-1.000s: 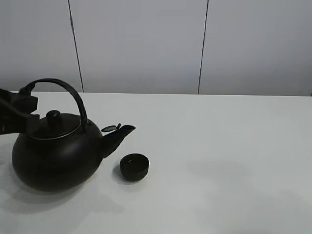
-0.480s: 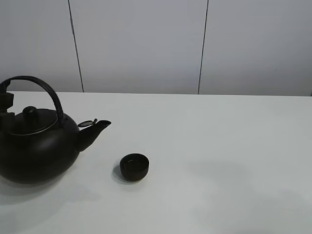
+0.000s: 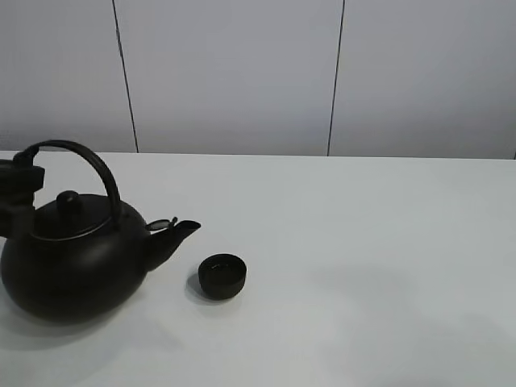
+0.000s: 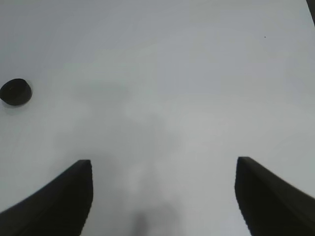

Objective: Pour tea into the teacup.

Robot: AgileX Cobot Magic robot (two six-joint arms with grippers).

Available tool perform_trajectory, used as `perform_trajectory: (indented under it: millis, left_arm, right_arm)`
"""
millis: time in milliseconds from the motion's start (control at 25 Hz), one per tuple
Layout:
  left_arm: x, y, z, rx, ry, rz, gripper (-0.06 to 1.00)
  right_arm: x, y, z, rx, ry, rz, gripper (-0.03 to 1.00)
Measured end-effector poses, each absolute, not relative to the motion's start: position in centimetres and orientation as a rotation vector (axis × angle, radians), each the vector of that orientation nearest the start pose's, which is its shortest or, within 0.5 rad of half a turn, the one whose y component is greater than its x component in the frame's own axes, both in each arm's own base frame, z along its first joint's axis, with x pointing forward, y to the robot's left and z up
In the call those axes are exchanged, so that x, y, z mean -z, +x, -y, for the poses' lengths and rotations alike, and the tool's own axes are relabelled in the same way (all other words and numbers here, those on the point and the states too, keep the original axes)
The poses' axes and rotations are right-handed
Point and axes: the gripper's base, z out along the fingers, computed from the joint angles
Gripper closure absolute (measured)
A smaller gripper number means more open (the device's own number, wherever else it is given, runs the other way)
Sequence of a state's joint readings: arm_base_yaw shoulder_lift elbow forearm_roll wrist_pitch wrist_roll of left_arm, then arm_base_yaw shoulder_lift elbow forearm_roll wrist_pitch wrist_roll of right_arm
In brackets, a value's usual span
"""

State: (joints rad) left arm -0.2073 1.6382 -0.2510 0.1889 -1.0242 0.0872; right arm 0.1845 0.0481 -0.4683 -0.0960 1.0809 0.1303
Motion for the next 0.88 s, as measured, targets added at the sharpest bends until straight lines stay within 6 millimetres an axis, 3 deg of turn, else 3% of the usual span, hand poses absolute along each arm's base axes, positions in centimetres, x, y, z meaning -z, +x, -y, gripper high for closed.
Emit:
perform_trajectory:
  millis: [120, 560, 880]
  left_arm:
    - [-13.01, 22.50, 6.24, 0.174, 0.472, -1.833, 0.82]
    - [-12.83, 22.59, 6.23, 0.179, 0.456, -1.826, 0.82]
    - [-13.14, 22.58, 6.48, 0.241, 0.423, -1.800, 0.72]
  right_arm:
    - [-26.71, 0.58, 0.68, -0.067, -0.057, -2.140, 0.42]
    - [-26.71, 0.58, 0.67, -0.067, -0.057, -2.140, 0.42]
    - [-26.71, 0.58, 0.67, -0.067, -0.057, -2.140, 0.42]
